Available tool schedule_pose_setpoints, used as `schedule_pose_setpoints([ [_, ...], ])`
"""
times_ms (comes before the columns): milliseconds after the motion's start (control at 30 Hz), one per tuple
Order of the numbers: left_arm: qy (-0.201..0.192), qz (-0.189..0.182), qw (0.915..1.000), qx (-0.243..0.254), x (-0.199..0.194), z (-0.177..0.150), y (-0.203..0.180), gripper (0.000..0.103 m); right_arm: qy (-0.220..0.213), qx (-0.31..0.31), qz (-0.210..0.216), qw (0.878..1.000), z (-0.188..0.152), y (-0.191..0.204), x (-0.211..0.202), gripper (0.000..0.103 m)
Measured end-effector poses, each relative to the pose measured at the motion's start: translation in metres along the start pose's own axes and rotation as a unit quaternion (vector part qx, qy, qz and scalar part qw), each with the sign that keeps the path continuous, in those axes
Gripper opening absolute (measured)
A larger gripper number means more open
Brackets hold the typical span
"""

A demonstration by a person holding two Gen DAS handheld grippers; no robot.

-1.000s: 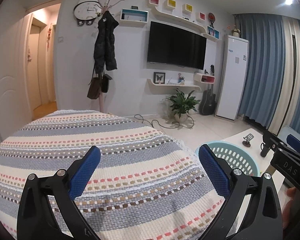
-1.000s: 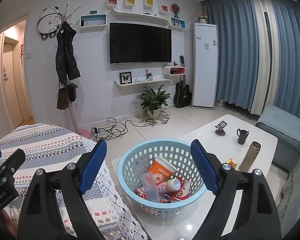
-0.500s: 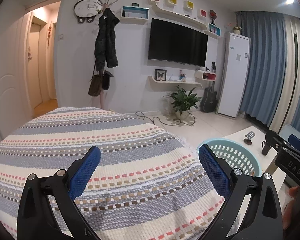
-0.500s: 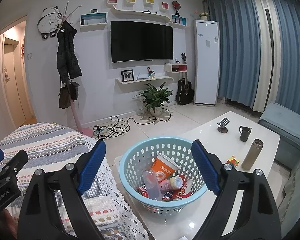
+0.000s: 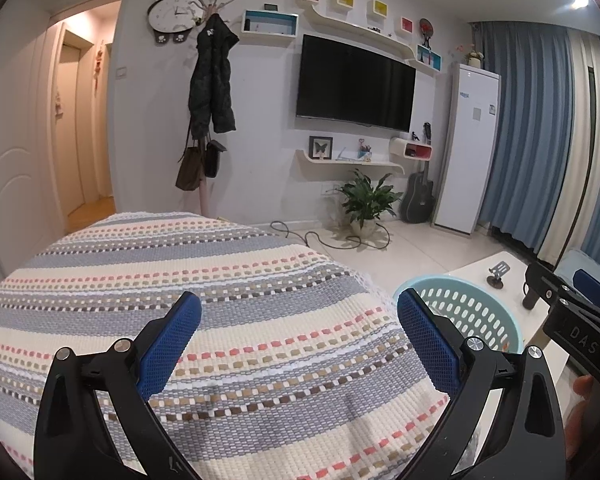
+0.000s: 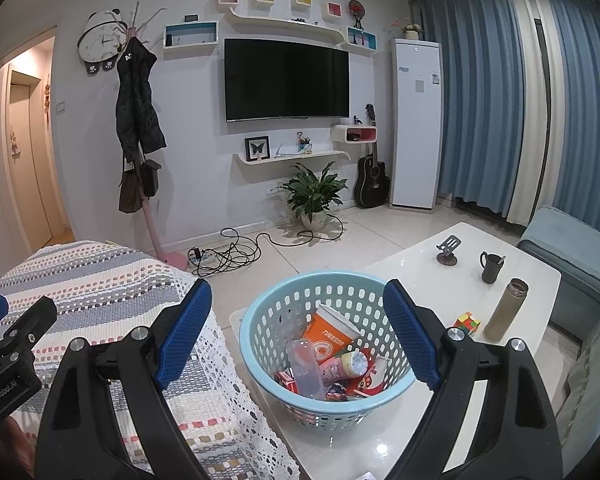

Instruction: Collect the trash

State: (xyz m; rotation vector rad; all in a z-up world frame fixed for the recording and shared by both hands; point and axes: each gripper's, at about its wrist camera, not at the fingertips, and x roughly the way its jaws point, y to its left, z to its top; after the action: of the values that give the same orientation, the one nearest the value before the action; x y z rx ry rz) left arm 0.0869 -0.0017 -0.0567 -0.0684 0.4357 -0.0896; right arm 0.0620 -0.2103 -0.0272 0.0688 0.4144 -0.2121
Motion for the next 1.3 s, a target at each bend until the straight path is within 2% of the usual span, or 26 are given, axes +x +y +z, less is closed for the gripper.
schedule_pose_setpoints([
  [1300, 0.000, 0.006, 1.0000, 0.000, -0.0027, 0.0001, -0.0039, 0.095, 0.000, -0.008, 0.001, 1.000, -0.0010, 0.0033, 0.0022, 0.085],
])
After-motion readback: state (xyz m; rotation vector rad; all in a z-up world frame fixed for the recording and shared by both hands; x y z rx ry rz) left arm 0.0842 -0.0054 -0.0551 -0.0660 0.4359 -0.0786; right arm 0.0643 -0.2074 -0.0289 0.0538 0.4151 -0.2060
